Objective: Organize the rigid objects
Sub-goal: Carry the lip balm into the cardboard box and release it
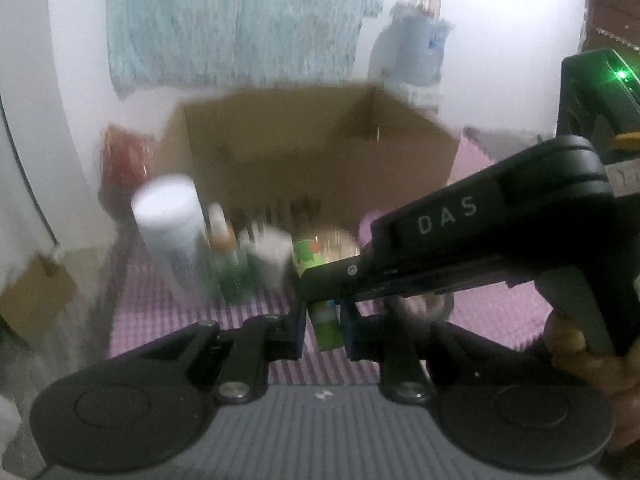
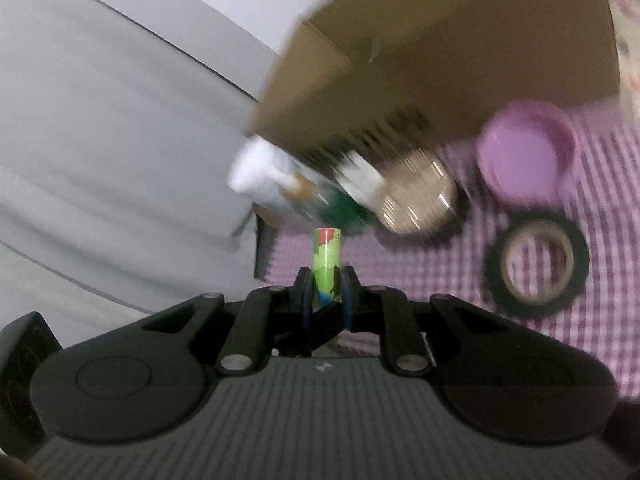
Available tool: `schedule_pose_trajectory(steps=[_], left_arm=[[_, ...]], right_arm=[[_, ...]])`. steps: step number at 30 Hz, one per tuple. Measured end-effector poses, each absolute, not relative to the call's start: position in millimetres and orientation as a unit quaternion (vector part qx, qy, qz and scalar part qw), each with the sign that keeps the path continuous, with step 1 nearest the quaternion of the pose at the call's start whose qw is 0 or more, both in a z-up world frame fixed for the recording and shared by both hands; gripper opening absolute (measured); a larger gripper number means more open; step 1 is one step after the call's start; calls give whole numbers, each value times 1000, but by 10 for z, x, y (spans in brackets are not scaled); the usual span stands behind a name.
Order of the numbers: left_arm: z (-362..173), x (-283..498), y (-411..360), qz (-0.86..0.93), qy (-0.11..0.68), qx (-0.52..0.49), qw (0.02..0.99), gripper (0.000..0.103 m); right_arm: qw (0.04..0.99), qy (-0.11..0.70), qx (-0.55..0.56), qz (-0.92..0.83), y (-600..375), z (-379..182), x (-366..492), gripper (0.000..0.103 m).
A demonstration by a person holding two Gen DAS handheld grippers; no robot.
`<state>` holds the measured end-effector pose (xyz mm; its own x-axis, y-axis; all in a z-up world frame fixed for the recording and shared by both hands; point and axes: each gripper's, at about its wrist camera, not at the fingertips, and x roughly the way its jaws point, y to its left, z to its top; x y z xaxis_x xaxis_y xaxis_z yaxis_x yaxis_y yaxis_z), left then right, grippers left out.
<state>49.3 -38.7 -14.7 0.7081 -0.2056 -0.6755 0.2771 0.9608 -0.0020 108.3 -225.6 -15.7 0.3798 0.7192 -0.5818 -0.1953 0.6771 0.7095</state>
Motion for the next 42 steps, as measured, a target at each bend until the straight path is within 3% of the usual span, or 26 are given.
schedule_pose_trajectory(steps=[6,11,20,27,34,39,42], left_arm=[[415,842,-340,-121,318,66,938,19],[618,1575,-286,-113,351,74,927,19],[228,3155,-128,-112,504,42,855,18],[-292,3632,-17,-65,568,10,821,19],[-182,3539,55,-63,549,1,833,36],[138,3246,47,-76,511,4,856,62],[389,2986,96,-99,486,-11,868,74]], right_arm=[[814,416,251,319,-2176,496,1406,14],[811,421,246,323,-2047,688,2045,14],[752,526,295,267,-1969,124,3415,14],[720,579,316,217,-1794,-491,3891,14],[720,573,328,214,-1804,-527,3931,17],[726,546,349,229,-2002,-278,3725,19],[736,520,355,247,-2169,-42,3493,26]])
